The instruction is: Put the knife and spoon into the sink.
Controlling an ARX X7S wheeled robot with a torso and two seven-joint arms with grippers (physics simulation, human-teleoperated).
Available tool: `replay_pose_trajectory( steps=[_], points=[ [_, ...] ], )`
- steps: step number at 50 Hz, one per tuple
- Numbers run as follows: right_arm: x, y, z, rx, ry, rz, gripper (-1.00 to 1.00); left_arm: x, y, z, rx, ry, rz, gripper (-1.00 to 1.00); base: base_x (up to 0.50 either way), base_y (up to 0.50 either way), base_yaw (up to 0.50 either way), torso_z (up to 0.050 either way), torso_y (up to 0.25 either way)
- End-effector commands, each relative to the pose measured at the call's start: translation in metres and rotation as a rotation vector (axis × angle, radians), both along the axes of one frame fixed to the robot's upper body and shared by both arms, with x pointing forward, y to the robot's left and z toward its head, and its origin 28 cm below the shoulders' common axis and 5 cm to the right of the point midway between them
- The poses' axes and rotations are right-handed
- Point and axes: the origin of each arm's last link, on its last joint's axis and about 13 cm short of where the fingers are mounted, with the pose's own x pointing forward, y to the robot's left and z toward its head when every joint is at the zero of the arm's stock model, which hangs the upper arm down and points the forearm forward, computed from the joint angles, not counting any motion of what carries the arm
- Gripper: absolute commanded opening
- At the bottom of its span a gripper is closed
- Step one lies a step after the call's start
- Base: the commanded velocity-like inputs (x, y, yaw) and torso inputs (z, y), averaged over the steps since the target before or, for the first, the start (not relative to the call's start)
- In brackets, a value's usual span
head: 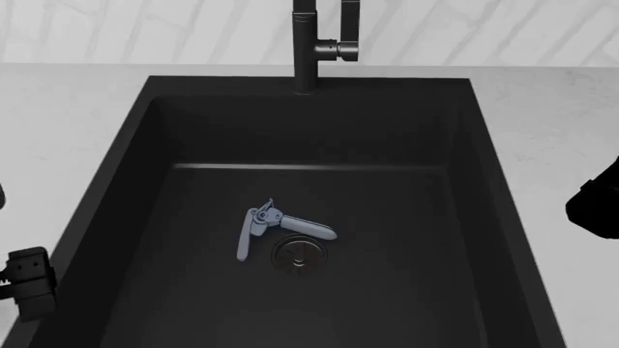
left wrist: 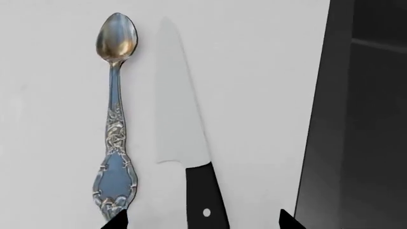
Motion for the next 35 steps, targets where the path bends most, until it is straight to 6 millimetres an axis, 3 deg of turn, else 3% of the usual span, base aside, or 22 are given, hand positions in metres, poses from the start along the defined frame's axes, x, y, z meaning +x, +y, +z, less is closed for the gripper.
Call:
replay_pose_trajectory(
  steps=[1, 24, 25, 35],
  points=[
    [-0.001, -0.005, -0.006, 0.025, -0.008, -0.018, 1.0, -0.006, -0.003, -0.007, -0.039, 0.026, 0.029, 1.0, 0.0, 0.0, 0.0, 0.0, 0.0],
    [0.002, -0.005, -0.012, 0.036, -0.001, -0.021, 1.0, -0.002, -0.001, -0.034, 0.031, 0.131, 0.054, 1.0, 0.0, 0.0, 0.0, -0.001, 0.0],
    [0.002, -0.005, -0.012, 0.038, -0.001, -0.022, 1.0, -0.003, 0.0, -0.035, 0.026, 0.129, 0.06, -1.0, 0.01, 0.0, 0.0, -0.01, 0.0],
    [0.001, -0.006, -0.011, 0.04, 0.0, -0.028, 1.0, -0.003, -0.007, -0.036, 0.067, 0.128, -0.035, -1.0, 0.0, 0.0, 0.0, -0.002, 0.0]
  ],
)
